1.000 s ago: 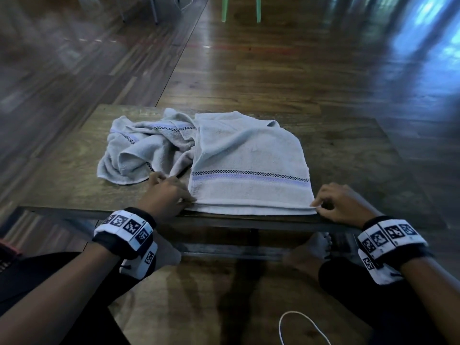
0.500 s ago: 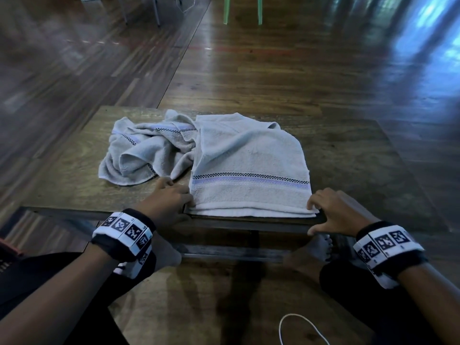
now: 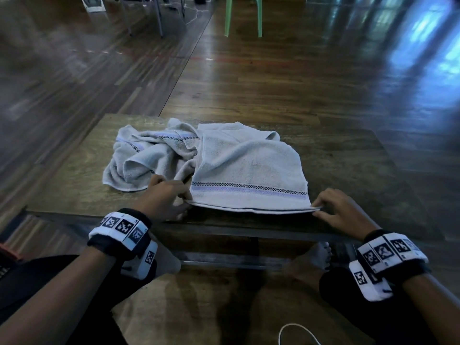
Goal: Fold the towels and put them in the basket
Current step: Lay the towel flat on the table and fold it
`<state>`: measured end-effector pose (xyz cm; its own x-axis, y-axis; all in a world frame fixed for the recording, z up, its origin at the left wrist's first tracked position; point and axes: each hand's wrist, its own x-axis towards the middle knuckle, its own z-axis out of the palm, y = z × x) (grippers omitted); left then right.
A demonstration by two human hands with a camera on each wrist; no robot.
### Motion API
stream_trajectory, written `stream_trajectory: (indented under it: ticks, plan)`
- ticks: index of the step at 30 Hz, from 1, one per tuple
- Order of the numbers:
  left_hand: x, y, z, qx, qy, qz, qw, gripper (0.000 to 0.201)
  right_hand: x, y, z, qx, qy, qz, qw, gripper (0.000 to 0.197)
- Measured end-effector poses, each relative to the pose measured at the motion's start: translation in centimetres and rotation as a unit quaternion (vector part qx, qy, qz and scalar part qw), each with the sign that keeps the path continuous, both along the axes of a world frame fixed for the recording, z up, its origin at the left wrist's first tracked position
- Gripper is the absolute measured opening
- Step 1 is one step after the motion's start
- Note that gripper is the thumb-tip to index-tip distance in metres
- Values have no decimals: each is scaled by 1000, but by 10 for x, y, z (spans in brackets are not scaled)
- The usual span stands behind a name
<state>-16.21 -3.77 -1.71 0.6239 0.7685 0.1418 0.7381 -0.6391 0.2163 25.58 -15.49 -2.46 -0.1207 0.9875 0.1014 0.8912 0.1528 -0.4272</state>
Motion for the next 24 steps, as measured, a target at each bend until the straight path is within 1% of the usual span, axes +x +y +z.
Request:
stream_trajectory:
  ticks: [3, 6, 9, 12, 15, 17, 21, 24]
  plan:
    - [2, -2, 10, 8, -80, 33, 996, 9, -1, -2, 11, 75, 12, -14, 997, 37]
    - [5, -5, 27, 25, -156, 49, 986, 9, 1, -5, 28, 119, 15, -28, 992, 38]
    - [8, -5, 51, 74, -191, 45, 978, 18, 0, -8, 55, 175, 44, -59, 982, 32]
    - [7, -7, 82, 119, -226, 37, 966, 19, -7, -11, 90, 254, 74, -78, 961, 18]
    - [4, -14, 120, 161, -284, 19, 945, 14, -15, -12, 126, 303, 109, -85, 943, 12]
    - [2, -17, 145, 194, -305, 1, 932, 10, -20, -13, 151, 351, 118, -95, 924, 11]
    - [2, -12, 187, 266, -317, -11, 911, 12, -25, -14, 200, 452, 90, -112, 881, 11]
    - [5, 0, 205, 306, -310, -8, 900, 13, -24, -5, 218, 474, 77, -132, 867, 13]
